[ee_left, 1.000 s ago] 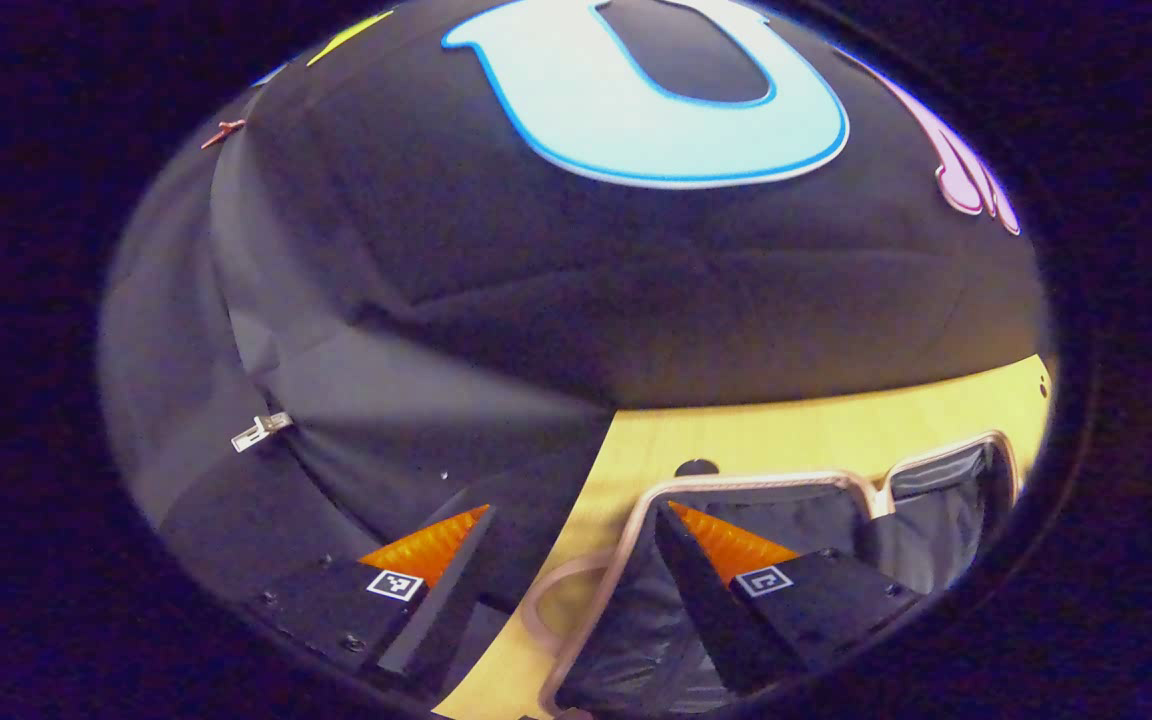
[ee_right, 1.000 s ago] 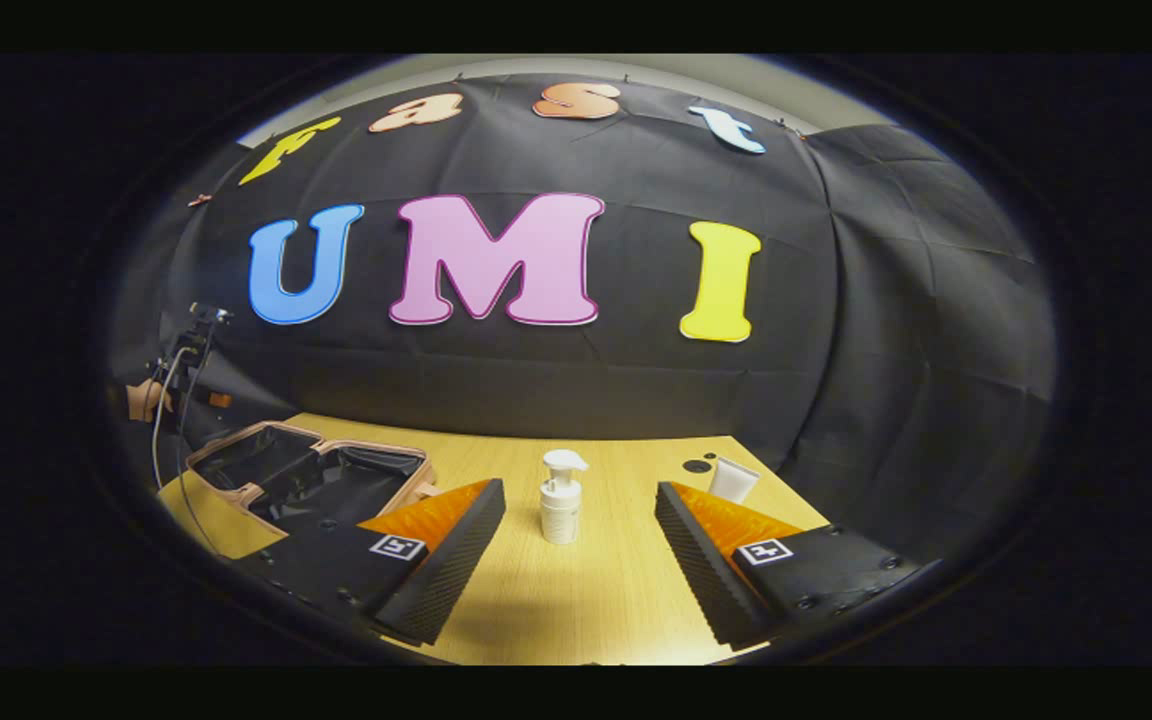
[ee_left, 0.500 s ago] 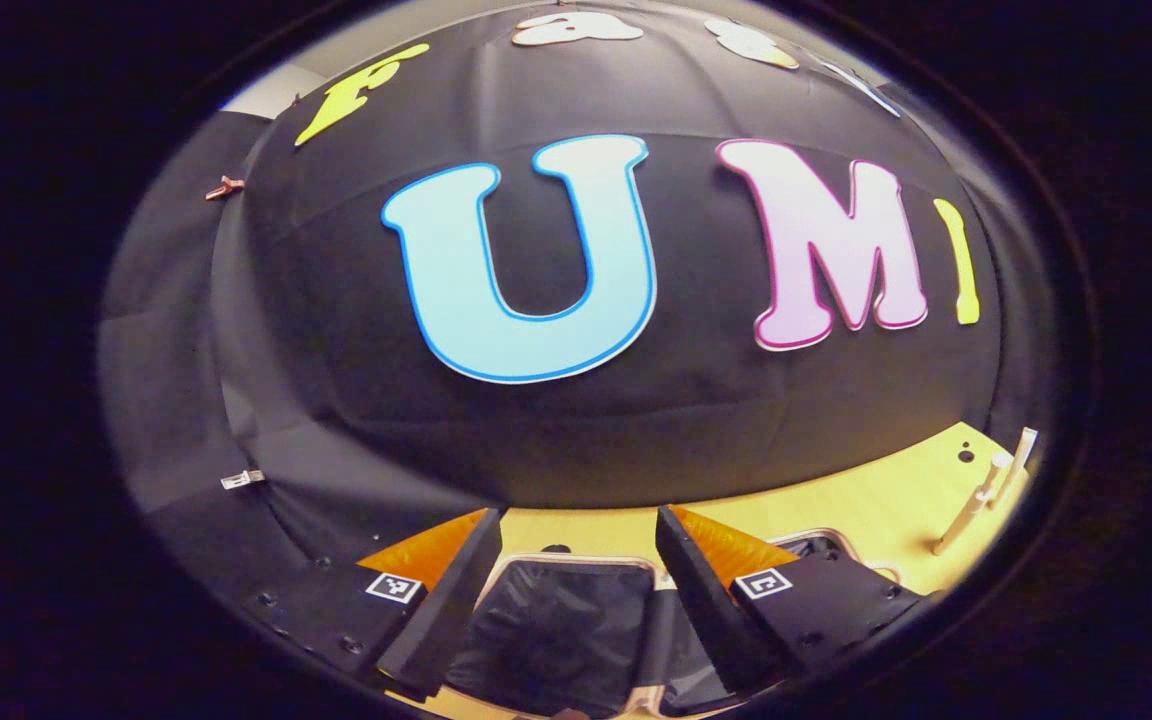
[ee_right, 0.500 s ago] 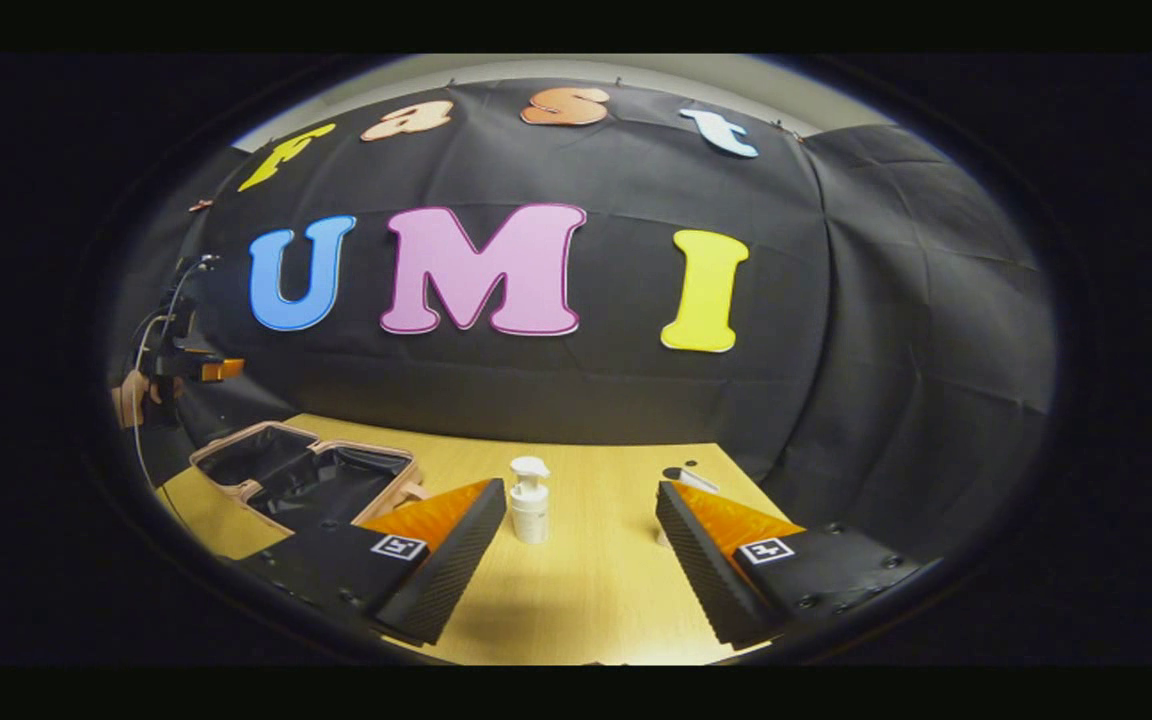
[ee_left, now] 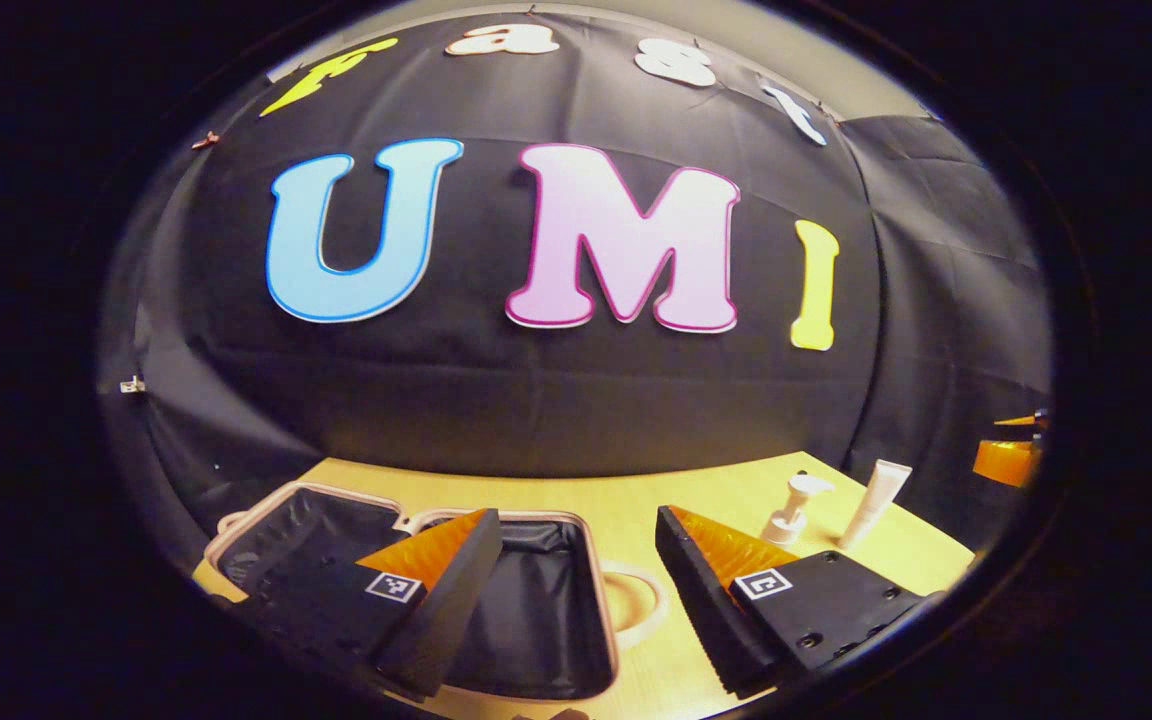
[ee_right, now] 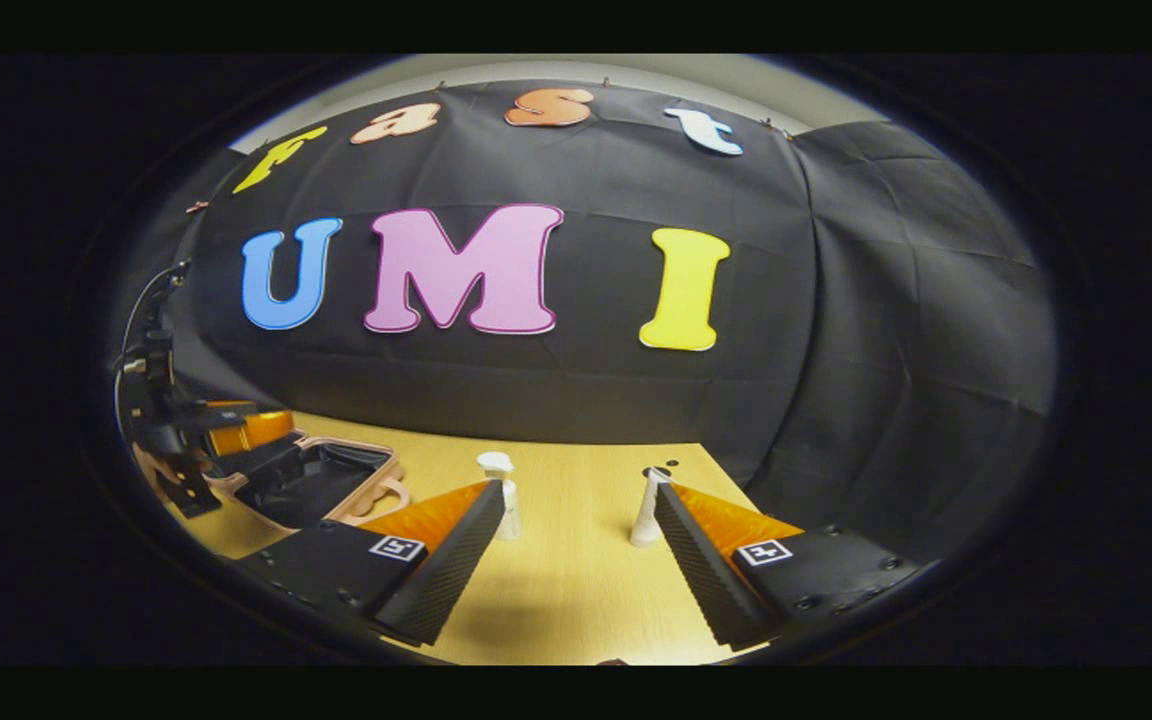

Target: First open the suitcase, pack the skin care products into it, and then close the suitcase.

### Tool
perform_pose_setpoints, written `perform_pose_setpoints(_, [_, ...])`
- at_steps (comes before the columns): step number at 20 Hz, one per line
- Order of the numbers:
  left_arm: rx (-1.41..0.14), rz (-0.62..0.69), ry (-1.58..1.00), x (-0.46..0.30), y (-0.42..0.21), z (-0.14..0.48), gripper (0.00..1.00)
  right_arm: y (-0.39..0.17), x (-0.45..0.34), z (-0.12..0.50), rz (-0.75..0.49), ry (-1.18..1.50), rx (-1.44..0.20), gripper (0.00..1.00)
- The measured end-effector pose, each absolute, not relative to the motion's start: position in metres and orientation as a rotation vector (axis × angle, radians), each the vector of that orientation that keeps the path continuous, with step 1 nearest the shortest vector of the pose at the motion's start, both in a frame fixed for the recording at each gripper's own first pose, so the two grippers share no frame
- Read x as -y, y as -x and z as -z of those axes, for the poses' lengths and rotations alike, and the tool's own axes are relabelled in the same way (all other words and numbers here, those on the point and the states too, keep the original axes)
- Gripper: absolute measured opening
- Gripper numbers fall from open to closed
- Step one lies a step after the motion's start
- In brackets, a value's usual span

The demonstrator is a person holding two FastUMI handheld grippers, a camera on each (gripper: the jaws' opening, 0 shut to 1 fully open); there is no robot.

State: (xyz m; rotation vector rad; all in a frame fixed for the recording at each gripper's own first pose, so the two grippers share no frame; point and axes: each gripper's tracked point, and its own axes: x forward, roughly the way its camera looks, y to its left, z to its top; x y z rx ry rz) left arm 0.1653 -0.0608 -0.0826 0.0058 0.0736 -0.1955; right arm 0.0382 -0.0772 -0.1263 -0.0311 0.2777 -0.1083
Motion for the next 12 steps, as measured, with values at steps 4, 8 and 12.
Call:
perform_pose_setpoints(4, [-0.108, 0.343, -0.077, 0.14, -0.171, 0.119, 0.98, -0.039, 0.099, 0.139, 0.134, 0.019, -0.304, 0.96])
perform_pose_setpoints(8, [-0.148, 0.453, -0.106, 0.207, -0.195, 0.152, 0.98, -0.041, 0.119, 0.156, 0.144, 0.006, -0.35, 0.96])
perform_pose_setpoints(12, [-0.214, 0.49, -0.12, 0.255, -0.23, 0.194, 0.98, -0.046, 0.14, 0.16, 0.179, -0.004, -0.354, 0.97])
